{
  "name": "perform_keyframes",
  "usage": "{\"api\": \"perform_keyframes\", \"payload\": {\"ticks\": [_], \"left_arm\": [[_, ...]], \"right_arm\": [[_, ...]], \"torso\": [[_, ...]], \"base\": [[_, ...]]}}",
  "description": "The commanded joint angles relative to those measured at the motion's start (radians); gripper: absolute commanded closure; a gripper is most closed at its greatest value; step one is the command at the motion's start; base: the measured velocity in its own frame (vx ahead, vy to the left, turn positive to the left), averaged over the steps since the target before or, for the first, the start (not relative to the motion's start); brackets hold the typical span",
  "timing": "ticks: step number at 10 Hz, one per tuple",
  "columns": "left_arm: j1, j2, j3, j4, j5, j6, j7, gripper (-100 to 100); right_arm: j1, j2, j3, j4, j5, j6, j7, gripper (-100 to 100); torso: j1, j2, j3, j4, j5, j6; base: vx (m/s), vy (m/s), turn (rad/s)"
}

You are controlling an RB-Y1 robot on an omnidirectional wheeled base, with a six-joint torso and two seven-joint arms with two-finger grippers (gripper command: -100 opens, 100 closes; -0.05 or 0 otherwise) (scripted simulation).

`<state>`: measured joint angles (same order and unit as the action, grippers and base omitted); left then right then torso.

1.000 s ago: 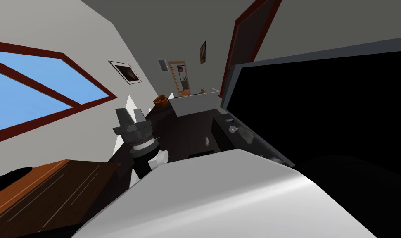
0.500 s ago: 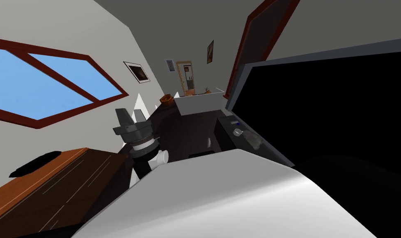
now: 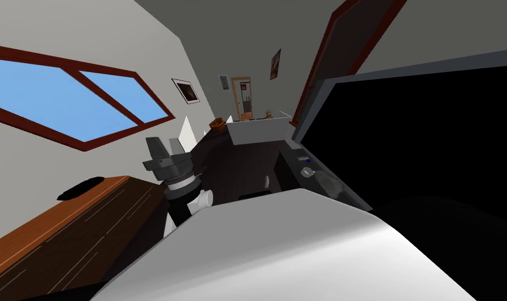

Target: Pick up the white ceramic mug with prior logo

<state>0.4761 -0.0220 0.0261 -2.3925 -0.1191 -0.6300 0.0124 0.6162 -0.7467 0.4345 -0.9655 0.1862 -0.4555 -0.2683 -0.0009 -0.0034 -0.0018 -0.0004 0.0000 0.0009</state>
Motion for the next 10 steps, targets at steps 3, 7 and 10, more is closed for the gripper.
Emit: {"api": "perform_keyframes", "payload": {"ticks": [3,7,10], "left_arm": [[0.000,0.000,0.000,0.000,0.000,0.000,0.000,0],[0.000,0.000,0.000,0.000,0.000,0.000,0.000,0],[0.000,0.000,0.000,0.000,0.000,0.000,0.000,0]], "right_arm": [[-0.012,-0.071,0.041,0.125,0.017,0.004,0.008,-100],[-0.030,-0.128,0.077,0.224,0.032,0.006,0.019,-100],[-0.051,-0.177,0.110,0.308,0.044,0.008,0.030,-100]], "torso": [[0.000,-0.003,-0.002,0.000,0.000,-0.002],[0.001,0.001,0.001,0.000,0.000,0.001],[-0.001,-0.002,-0.001,0.000,0.000,0.000]], "base": [[0.081,-0.003,0.280],[0.049,-0.012,0.173],[0.071,-0.026,0.245]]}}
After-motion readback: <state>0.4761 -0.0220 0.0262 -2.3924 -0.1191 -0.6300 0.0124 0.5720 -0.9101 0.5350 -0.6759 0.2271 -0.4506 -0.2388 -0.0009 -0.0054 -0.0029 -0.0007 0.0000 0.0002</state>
